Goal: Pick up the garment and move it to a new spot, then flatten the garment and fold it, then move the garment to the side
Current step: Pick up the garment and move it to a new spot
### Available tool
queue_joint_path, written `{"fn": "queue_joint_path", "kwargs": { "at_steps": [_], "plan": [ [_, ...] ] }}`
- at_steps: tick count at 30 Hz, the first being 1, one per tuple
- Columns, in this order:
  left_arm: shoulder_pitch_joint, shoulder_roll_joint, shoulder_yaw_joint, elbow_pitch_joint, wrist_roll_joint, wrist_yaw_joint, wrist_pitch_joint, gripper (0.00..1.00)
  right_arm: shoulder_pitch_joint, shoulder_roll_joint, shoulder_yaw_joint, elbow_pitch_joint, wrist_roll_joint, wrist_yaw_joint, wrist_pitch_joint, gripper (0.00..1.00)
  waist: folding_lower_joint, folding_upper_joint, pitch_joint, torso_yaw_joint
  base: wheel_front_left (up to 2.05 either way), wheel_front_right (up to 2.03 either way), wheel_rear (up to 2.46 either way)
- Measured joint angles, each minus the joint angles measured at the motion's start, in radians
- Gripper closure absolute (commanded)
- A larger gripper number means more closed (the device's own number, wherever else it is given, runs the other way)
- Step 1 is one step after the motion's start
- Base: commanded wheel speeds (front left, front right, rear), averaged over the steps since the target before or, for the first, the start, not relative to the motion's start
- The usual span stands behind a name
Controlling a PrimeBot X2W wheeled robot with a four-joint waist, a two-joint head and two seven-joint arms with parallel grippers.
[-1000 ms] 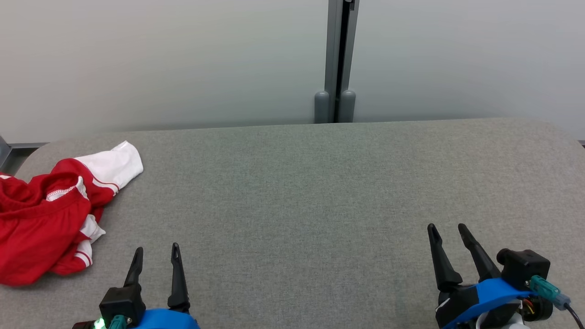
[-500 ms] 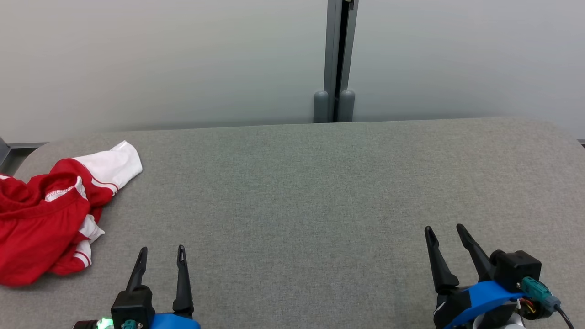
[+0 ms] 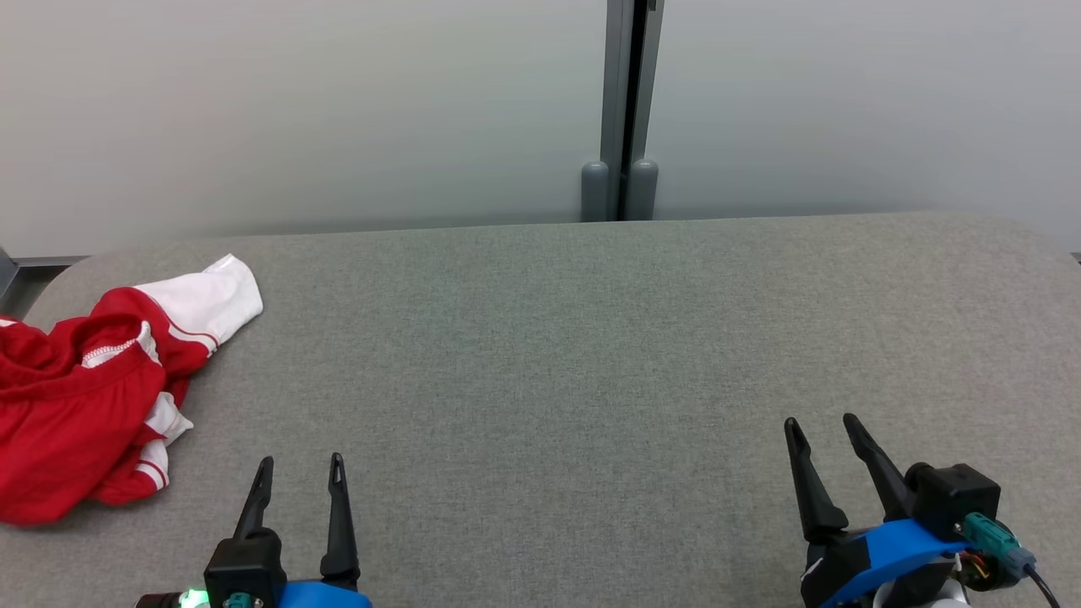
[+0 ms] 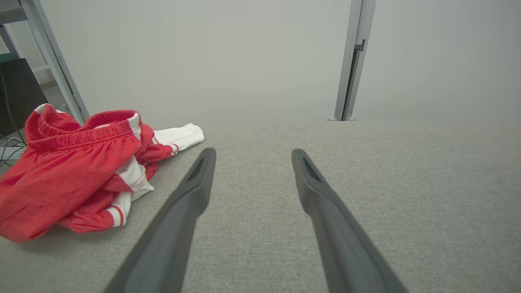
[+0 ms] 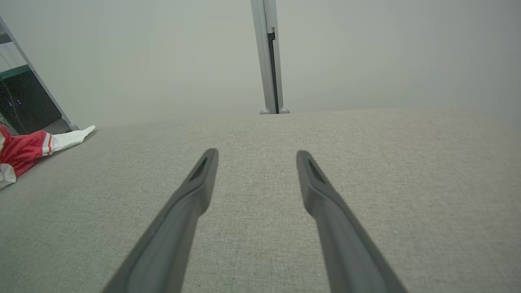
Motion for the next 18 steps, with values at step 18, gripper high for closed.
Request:
{"fn": "queue_joint_path", "kwargs": {
  "at_steps": [18],
  "plan": [
    [-0.010,0.010,0.001,0.004,-0.039,-0.018,0.001,0.00,0.003,-0.001,-0.002,0.002,0.007,0.000,-0.014,0.00,0.0000,0.0000,-0.013,0.224,0.00,0.00,0.00]
  ]
}}
